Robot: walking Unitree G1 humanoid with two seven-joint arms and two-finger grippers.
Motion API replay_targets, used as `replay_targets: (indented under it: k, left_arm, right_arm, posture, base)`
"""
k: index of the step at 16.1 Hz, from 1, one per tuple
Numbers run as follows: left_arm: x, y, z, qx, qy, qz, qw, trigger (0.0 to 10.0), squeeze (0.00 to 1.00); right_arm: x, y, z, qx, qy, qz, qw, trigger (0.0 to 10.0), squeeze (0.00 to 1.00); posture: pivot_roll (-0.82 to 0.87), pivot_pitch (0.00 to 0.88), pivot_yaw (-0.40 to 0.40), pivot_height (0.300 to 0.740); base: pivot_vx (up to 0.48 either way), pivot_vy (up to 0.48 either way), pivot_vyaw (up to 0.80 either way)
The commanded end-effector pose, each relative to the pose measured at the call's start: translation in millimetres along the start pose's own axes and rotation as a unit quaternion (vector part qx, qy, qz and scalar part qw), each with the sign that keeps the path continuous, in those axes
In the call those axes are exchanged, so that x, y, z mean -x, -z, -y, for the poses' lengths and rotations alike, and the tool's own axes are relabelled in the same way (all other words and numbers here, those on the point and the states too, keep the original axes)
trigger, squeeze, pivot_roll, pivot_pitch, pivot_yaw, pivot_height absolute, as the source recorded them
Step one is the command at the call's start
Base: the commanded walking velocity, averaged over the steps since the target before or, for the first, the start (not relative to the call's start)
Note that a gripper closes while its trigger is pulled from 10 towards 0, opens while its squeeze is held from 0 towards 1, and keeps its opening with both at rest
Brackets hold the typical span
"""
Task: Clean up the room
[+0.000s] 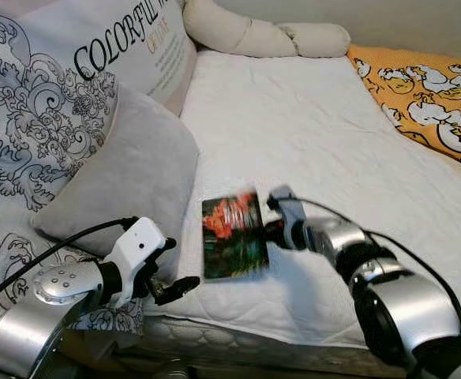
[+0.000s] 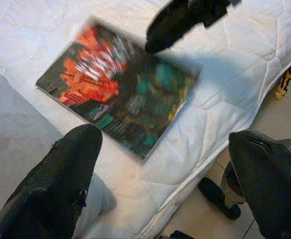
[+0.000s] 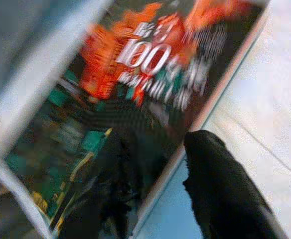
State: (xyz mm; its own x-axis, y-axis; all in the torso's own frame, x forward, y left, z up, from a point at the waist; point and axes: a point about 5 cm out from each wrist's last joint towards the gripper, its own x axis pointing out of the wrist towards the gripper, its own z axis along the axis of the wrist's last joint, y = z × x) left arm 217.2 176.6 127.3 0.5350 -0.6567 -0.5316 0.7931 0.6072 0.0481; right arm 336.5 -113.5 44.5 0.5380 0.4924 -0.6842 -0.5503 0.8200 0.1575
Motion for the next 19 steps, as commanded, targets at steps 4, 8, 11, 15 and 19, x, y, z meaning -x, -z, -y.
replay_targets:
  k: [4,8,11,15,19]
  left_arm:
    - [-8.2,-3,-2.1,-0.010,-0.014,0.004,1.000,10.0,0.00]
    - [-14.6,-5,-1.5,-0.007,-0.017,0.017,1.000,10.0,0.00]
    - [-31.4,-6,1.0,-0.008,0.008,0.024,1.000,10.0,0.00]
    - [-57.3,-6,11.3,-0.016,0.073,0.033,0.997,10.0,0.00]
    - [-107.2,-3,40.3,-0.018,0.235,0.007,0.972,10.0,0.00]
  right_arm:
    - [2.0,18,10.3,-0.003,0.046,0.002,0.999,10.0,1.00]
    - [7.3,15,16.3,-0.007,0.029,0.050,0.998,10.0,1.00]
    - [15.3,7,19.3,0.005,-0.028,0.086,0.996,10.0,1.00]
    - [23.0,12,20.4,0.041,-0.087,0.080,0.992,10.0,1.00]
    - [46.2,18,26.6,0.124,-0.165,0.043,0.978,10.0,1.00]
  posture:
    - [0.10,0.000,-0.044,0.740]
    - [0.09,0.000,-0.048,0.740]
    - [0.06,0.000,-0.036,0.740]
    - [0.02,0.000,-0.039,0.740]
    - [-0.04,0.000,-0.020,0.740]
  base:
    - [0.000,0.000,0.00]
    - [0.000,0.000,0.00]
    - [0.000,0.000,0.00]
    - [0.000,0.000,0.00]
    - [0.000,0.000,0.00]
